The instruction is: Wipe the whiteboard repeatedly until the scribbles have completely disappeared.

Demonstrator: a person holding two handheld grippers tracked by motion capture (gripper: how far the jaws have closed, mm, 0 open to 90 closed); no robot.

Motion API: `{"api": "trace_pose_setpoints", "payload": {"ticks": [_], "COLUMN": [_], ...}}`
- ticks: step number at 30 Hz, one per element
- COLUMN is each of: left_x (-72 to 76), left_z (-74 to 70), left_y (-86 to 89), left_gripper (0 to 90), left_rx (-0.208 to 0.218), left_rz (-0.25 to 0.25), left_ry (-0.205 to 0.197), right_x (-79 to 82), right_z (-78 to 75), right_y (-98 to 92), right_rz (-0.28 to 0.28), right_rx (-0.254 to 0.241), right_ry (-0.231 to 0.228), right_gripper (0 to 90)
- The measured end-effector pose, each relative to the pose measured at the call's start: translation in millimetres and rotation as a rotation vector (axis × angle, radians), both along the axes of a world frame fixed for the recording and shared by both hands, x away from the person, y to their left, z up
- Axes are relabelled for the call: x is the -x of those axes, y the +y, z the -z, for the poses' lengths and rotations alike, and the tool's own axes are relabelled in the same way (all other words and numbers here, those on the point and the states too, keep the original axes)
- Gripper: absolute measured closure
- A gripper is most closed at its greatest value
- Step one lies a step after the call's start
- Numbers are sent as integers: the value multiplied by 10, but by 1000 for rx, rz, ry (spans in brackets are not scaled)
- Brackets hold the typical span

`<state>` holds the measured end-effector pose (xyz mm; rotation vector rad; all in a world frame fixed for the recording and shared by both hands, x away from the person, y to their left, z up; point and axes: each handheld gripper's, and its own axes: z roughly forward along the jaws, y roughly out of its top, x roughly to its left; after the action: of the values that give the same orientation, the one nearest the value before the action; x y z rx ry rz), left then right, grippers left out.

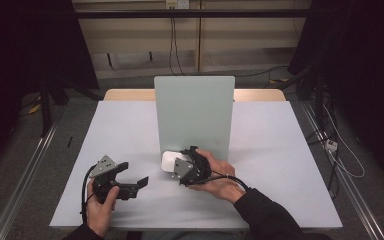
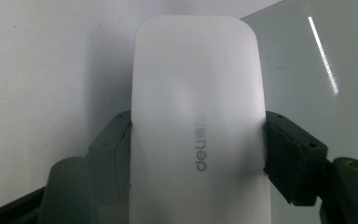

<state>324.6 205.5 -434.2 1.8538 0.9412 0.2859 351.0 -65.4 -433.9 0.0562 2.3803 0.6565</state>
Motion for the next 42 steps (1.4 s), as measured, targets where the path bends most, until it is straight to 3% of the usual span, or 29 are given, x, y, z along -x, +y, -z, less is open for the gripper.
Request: {"api": "trace_pose_setpoints", "payload": {"ticks": [3, 10, 13, 18, 22, 24, 30, 36, 42], "left_x": [2, 10, 5, 9, 5, 7, 3, 3, 4], "left_z": [-3, -9, -4, -6, -4, -6, -3, -2, -4], "left_y": [0, 2, 1, -2, 0, -2, 3, 4, 1], "left_gripper": [40, 40, 40, 40, 40, 41, 40, 40, 40], "left_rx": [1, 6, 2, 5, 3, 2, 2, 2, 3], "left_rz": [1, -4, -1, -1, -1, 0, -2, -1, -2], "left_ry": [-1, -5, -3, -2, -3, -3, -2, -2, -2], "right_x": [0, -82, -104, -69, -24, 9, 54, 42, -22], "right_z": [-23, -336, -394, -287, -125, -47, 93, 28, -189], "right_y": [-11, -179, -216, -169, -103, -53, -4, -72, -310], "right_rz": [11, 112, 130, 105, 65, 70, 25, 54, 82], "right_rx": [-10, -129, -164, -135, -94, -91, -28, -58, -96], "right_ry": [-11, -90, -89, -87, -47, -19, 11, 4, -53], "right_gripper": [316, 316, 316, 316, 316, 316, 316, 316, 316]}}
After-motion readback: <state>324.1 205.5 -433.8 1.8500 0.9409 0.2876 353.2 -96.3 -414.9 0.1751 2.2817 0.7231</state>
